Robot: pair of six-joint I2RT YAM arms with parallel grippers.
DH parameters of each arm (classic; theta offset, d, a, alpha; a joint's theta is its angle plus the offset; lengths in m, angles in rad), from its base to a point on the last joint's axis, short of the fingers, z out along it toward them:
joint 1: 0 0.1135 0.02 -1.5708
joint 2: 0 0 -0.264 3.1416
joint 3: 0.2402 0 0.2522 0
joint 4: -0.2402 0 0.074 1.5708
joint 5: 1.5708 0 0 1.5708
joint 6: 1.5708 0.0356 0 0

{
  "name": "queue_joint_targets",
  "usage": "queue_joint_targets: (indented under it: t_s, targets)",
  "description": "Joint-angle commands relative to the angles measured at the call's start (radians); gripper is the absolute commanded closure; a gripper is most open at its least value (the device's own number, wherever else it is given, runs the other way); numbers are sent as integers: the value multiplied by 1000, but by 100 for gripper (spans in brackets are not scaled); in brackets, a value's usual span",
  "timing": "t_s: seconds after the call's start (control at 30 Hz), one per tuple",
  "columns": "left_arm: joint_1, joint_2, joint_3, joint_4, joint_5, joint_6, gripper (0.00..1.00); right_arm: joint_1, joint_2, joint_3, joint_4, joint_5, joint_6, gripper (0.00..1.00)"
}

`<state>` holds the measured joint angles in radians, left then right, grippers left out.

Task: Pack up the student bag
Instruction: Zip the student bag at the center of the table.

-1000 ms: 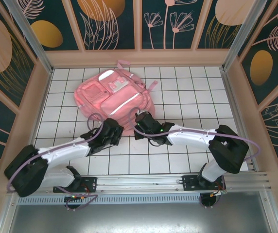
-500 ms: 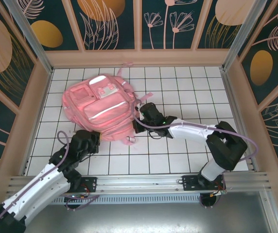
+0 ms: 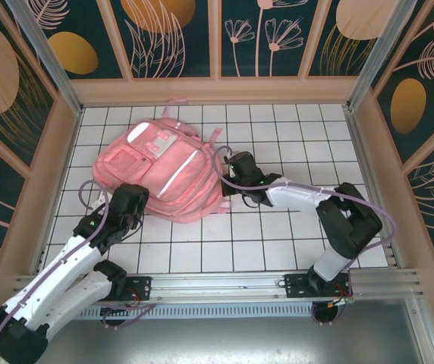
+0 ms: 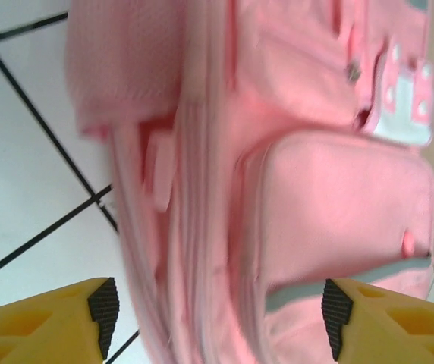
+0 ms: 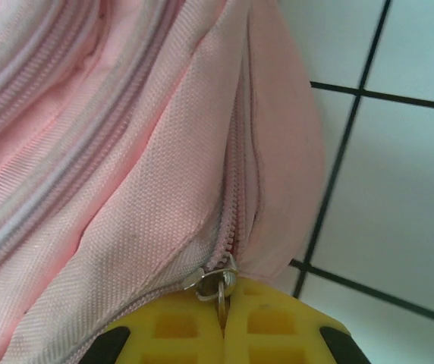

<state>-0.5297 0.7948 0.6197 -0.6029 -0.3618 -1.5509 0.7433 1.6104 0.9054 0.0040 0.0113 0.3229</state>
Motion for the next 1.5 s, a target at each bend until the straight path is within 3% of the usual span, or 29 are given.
queue_joint_targets:
  t_s: [0.0, 0.2, 0.5, 0.7, 0.9, 1.1, 1.17, 1.33, 1.47]
  targets:
    - [5, 96, 39, -9, -34, 133, 31, 31, -118, -44, -28, 59, 13, 100]
    - [18, 294, 38, 71, -19, 192, 48, 67, -231, -123, -64, 86, 48, 100]
    - [75, 515, 54, 422, 1, 422, 56, 270, -287, -155, -92, 111, 112, 100]
    - [92, 775, 319, 464, 26, 597, 56, 386, -185, -92, -49, 97, 115, 100]
    - [111, 910, 516, 399, 59, 685, 50, 436, 29, 77, 5, 31, 47, 100]
    - [121, 804, 534, 270, 49, 700, 41, 410, 201, 230, 20, -21, 14, 100]
    - [126, 734, 501, 210, 39, 673, 42, 383, 223, 240, 47, -58, 25, 100]
    - [128, 506, 338, 118, 50, 546, 44, 326, 238, 234, 81, -80, 43, 100]
    - [127, 316, 168, 149, 128, 400, 43, 302, 236, 230, 96, -83, 48, 100]
